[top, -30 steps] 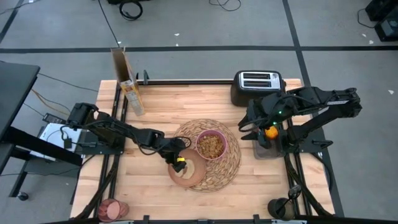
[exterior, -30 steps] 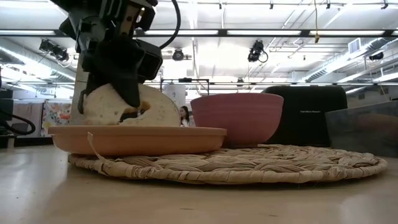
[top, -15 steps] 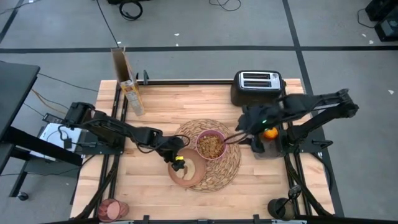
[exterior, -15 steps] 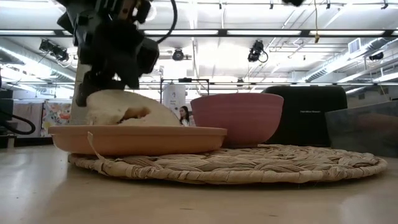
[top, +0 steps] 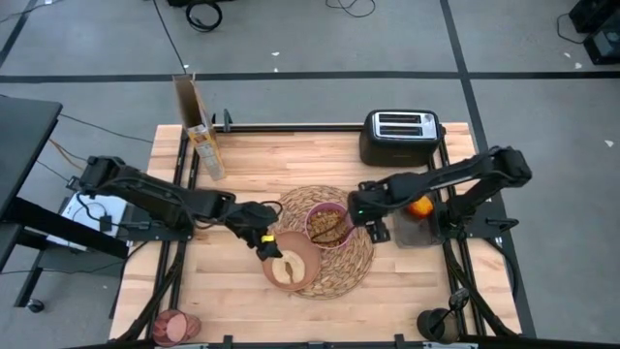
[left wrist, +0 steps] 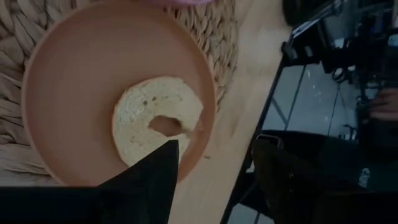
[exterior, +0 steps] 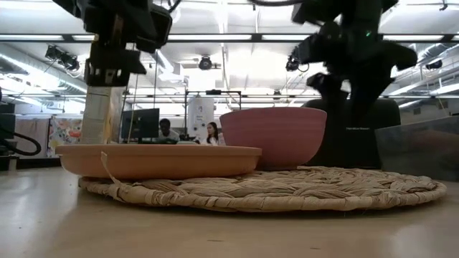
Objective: Arrange a breakfast setting
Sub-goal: Adjust the pink bowl, then put the black spoon on the brown placemat to the right side of the pink bowl
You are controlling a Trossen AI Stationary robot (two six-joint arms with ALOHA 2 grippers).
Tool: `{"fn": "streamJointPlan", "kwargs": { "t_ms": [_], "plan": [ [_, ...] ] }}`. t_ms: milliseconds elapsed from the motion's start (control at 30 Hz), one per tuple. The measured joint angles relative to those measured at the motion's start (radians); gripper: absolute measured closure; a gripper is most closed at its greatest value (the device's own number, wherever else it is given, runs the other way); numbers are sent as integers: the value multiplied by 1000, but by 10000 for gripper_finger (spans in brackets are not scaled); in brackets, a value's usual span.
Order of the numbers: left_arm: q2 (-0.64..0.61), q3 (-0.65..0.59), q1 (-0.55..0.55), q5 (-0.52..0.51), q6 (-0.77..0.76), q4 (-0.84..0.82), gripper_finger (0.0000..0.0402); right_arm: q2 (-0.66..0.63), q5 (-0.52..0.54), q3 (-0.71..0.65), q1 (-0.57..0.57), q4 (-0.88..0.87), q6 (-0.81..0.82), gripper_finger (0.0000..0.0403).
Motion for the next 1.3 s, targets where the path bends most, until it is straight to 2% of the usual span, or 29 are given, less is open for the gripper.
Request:
{"fn": "streamJointPlan", "kwargs": {
  "t_ms": [233,533,733,900,1000,1067,1167,1300],
  "plan": [
    [-53,0,-14,-54,-15,-1,191,81,-6,7,1,112,-27,128],
    [-58,1,-29,-62,-29,0,191,89,-4,7,-16,208,-28,129],
    [-58,1,-30,-65,-33,2,191,84,-4,7,-27,203,-40,129],
    [-58,1,-30,-97,-11,1,191,9,-3,7,-20,119,-15,129],
    [-58,1,-23,-118,25,2,191,-76,-1,7,-5,28,86,129],
    [-58,1,-13,-134,54,5,191,-143,-8,8,20,-32,220,129],
    [-58,0,9,-167,123,40,191,-245,-68,8,85,-90,512,129],
    [-57,0,62,-173,221,157,191,-330,-211,34,195,-108,936,134]
  ]
}}
